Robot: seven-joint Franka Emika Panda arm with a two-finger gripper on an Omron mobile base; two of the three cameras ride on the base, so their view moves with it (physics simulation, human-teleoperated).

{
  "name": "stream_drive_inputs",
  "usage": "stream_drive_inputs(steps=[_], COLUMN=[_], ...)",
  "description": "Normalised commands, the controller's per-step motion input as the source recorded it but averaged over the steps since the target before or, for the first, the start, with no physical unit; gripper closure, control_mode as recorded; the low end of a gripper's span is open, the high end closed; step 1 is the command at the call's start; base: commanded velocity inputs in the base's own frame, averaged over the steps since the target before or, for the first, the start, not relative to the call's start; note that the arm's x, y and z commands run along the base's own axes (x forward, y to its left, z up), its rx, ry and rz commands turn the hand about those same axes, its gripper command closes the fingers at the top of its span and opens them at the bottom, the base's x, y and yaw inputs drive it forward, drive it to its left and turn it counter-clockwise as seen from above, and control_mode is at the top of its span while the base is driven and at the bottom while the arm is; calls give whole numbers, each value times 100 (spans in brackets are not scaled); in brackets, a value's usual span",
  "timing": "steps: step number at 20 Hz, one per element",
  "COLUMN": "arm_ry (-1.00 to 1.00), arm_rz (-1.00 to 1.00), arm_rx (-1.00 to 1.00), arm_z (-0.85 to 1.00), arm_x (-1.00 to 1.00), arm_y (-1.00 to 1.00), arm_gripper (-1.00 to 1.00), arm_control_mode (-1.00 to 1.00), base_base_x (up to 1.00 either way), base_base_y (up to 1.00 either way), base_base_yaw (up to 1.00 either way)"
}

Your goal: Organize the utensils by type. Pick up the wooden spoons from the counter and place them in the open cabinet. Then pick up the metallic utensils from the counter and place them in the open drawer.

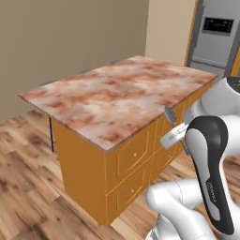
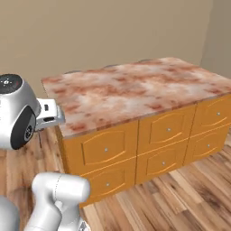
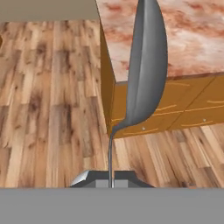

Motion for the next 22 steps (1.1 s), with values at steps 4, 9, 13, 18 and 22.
stream_drive_inputs(steps=[4, 9, 13, 18, 22], arm_ry=[0, 0, 0, 0, 0], arm_rz=[0, 0, 0, 0, 0], arm_rx=[0, 0, 0, 0, 0], arm_z=[0, 0, 0, 0, 0], arm_x=[0, 0, 0, 0, 0], arm_y=[0, 0, 0, 0, 0], arm_gripper=[100, 100, 100, 100, 100], arm_control_mode=[100, 100, 100, 100, 100], base_base_x=[0, 0, -5, -4, -5], base_base_y=[9, 36, 43, 53, 84], base_base_yaw=[-55, -33, -18, -17, -4])
